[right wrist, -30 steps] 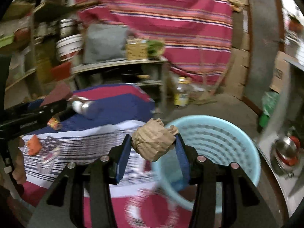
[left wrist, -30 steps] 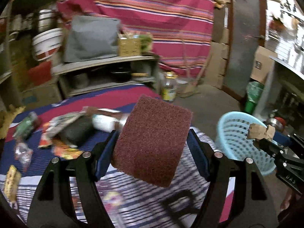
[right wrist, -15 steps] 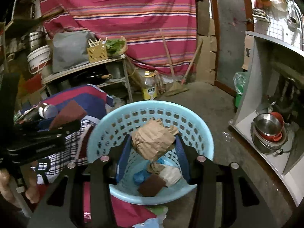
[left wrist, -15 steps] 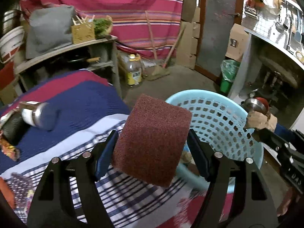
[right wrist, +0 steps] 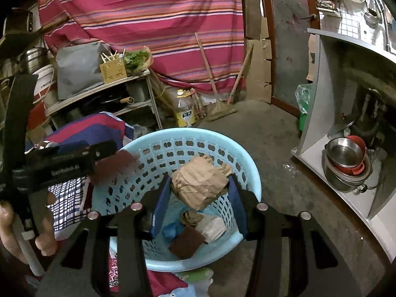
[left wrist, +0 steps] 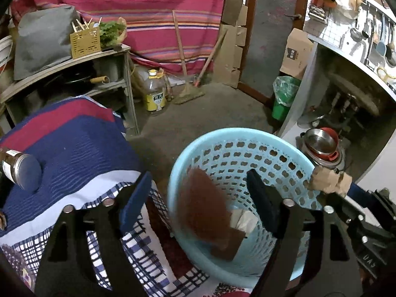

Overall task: Collect trash
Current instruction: 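Open both tools to drop the pad and paper bag into the basket, then return the left tool to the table and grasp the clear plastic bag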

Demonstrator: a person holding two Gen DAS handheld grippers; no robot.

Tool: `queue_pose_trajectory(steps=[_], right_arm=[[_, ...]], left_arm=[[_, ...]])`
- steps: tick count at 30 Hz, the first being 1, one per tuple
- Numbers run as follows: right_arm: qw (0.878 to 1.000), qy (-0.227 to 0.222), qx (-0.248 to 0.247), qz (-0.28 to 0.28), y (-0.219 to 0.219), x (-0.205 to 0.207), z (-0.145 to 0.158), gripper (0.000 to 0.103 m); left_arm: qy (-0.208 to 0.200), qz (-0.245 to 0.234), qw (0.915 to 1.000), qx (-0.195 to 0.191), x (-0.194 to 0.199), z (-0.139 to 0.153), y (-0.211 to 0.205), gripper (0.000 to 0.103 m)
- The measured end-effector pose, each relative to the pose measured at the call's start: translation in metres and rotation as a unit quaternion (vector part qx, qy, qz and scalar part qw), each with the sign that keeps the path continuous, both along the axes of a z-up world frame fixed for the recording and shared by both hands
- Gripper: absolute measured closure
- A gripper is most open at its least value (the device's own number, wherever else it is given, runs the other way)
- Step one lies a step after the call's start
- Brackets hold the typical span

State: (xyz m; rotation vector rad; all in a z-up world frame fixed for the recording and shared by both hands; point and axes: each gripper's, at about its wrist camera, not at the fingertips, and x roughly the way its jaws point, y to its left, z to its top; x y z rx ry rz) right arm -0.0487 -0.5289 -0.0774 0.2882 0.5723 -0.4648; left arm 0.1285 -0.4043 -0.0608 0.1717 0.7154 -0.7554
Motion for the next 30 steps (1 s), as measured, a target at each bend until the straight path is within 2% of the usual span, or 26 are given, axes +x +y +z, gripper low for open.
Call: queue_pose_trajectory(steps=[7, 15, 18, 20, 22, 27, 30], right_arm=[[1.000, 0.004, -0.003, 0.008, 0.006, 0.010, -0.001, 0.056], [0.999, 0.009, -0.015, 0.027, 0.022, 0.041, -0.004, 0.055], [1.000, 0.008, -0.017, 0.022, 0.023, 0.050, -0.002, 0.052], [1.000, 0.006, -0.027, 0.014, 0.027, 0.053, 0.001, 0.035], [0.999, 0.003, -0.041, 0.010, 0.033, 0.053, 0.006, 0.028], [0.998, -0.007, -0.059, 0.027, 0.065, 0.056, 0.021, 0.025], [0.996, -0.017, -0.065, 0.054, 0.092, 0.063, 0.032, 0.024]], left_arm=[[-0.019, 0.039, 0.9990, -0.009, 0.005, 0.011, 0.032, 0.014], [-0.042, 0.113, 0.9925, -0.020, 0.006, 0.032, 0.104, 0.009], [-0.056, 0.133, 0.9893, -0.017, 0.003, 0.040, 0.137, 0.008], [-0.067, 0.148, 0.9866, -0.016, 0.000, 0.045, 0.164, 0.008], [-0.076, 0.165, 0.9833, -0.014, -0.001, 0.049, 0.190, 0.006], [-0.082, 0.213, 0.9736, -0.008, 0.006, 0.057, 0.265, 0.006], [-0.095, 0.242, 0.9654, 0.015, 0.013, 0.056, 0.306, 0.006]])
